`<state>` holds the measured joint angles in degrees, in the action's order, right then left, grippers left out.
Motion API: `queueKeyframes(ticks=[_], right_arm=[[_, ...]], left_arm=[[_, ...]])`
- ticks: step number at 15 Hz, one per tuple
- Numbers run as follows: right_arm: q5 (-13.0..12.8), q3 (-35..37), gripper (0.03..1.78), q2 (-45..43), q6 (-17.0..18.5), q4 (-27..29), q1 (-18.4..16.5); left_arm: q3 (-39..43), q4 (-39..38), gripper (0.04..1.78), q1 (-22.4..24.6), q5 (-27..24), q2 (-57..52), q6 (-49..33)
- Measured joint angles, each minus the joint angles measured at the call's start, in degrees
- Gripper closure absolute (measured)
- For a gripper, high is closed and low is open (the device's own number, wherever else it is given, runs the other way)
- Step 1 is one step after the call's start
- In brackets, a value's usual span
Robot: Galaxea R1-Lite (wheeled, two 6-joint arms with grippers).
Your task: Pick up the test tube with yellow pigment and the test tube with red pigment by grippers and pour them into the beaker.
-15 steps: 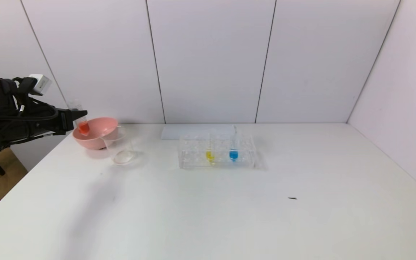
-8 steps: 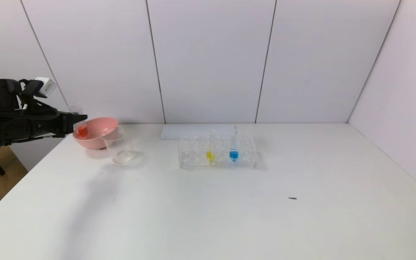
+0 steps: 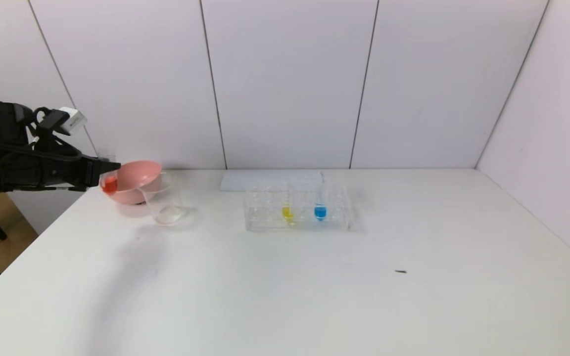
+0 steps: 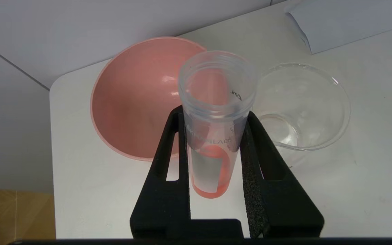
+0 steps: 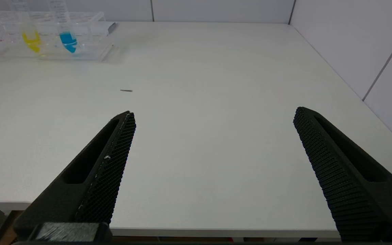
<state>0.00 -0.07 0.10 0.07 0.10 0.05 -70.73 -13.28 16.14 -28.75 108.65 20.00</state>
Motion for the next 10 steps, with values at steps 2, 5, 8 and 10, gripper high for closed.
queueKeyframes(ticks=[2, 5, 8, 10], right_arm=[[0.00, -0.02, 0.11, 0.00, -0.02, 0.00, 0.00], [0.00, -0.02, 0.11, 0.00, 0.00, 0.00, 0.00], [0.00, -0.02, 0.11, 0.00, -0.02, 0.00, 0.00], [0.00, -0.02, 0.11, 0.00, 0.00, 0.00, 0.00]], left_arm=[[-1.56, 3.02, 1.37, 0.00, -0.05, 0.02, 1.79], [-3.55, 7.47, 1.37, 0.04, -0.30, 0.06, 5.73], [-5.23, 11.11, 1.37, 0.23, -0.39, 0.06, 9.05], [-6.19, 14.09, 1.37, 0.26, -0.46, 0.06, 10.47]])
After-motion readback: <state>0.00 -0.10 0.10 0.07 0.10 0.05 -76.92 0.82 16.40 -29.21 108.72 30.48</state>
